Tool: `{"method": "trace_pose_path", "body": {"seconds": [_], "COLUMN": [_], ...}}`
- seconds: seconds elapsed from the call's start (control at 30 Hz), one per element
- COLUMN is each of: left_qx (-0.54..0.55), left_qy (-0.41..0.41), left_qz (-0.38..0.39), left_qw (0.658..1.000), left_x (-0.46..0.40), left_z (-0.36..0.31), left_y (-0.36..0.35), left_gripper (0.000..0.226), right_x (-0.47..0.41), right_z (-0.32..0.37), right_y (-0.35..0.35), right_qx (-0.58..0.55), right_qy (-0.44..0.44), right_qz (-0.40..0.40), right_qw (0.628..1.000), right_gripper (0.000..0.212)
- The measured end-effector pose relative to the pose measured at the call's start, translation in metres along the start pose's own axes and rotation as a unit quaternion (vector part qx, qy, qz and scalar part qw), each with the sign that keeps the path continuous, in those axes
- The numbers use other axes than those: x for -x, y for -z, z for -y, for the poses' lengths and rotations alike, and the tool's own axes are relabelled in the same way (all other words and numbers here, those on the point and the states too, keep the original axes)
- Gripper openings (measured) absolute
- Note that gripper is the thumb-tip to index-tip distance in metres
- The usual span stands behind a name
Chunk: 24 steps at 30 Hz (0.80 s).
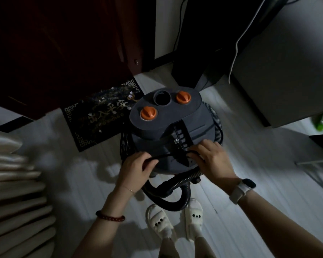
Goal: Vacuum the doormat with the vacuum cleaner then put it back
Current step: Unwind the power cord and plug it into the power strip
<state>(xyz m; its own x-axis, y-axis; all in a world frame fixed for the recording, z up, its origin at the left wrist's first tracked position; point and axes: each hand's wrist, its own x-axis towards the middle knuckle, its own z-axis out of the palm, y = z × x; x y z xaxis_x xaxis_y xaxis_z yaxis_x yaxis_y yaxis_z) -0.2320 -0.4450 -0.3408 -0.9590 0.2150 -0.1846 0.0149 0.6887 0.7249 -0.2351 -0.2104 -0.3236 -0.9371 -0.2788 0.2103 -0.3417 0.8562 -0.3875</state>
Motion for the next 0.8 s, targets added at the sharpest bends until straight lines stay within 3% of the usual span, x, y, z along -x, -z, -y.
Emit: {"method": "trace_pose_path", "body": {"seconds": [0.1,0.2,0.33,0.4,0.53,0.63,0.73,0.8], "left_qx": [0.018,0.058,0.105,0.101,0.085,0.129,0.162,0.166], "left_qy": [-0.011,-0.030,0.004,0.015,0.015,-0.008,-0.012,0.010], "left_qz": [0.038,0.024,-0.160,-0.206,-0.073,-0.061,-0.152,-0.210], "left_qw": [0.999,0.998,0.981,0.973,0.994,0.990,0.975,0.963], "left_x": [-0.015,-0.030,-0.040,-0.044,-0.044,-0.059,-0.079,-0.082], "left_z": [-0.022,-0.045,-0.044,-0.035,-0.051,-0.082,-0.103,-0.105], "left_y": [0.007,0.001,0.021,0.034,0.029,0.014,0.022,0.034], "left_gripper": [0.042,0.022,0.015,0.021,0.021,0.020,0.020,0.016], "right_x": [-0.001,-0.007,-0.015,-0.019,-0.045,-0.084,-0.129,-0.154], "right_z": [-0.019,-0.019,-0.036,-0.053,-0.065,-0.064,-0.050,-0.034], "right_y": [0.010,0.019,0.025,0.028,0.044,0.055,0.063,0.065], "right_qx": [0.016,0.030,0.048,0.062,0.007,-0.039,-0.097,-0.175], "right_qy": [-0.025,-0.031,-0.052,-0.087,-0.176,-0.123,-0.028,-0.031], "right_qz": [-0.009,-0.049,-0.045,-0.039,-0.075,-0.131,-0.167,-0.157], "right_qw": [1.000,0.998,0.997,0.993,0.982,0.983,0.981,0.972], "right_gripper": [0.044,0.031,0.027,0.033,0.045,0.033,0.026,0.027]}}
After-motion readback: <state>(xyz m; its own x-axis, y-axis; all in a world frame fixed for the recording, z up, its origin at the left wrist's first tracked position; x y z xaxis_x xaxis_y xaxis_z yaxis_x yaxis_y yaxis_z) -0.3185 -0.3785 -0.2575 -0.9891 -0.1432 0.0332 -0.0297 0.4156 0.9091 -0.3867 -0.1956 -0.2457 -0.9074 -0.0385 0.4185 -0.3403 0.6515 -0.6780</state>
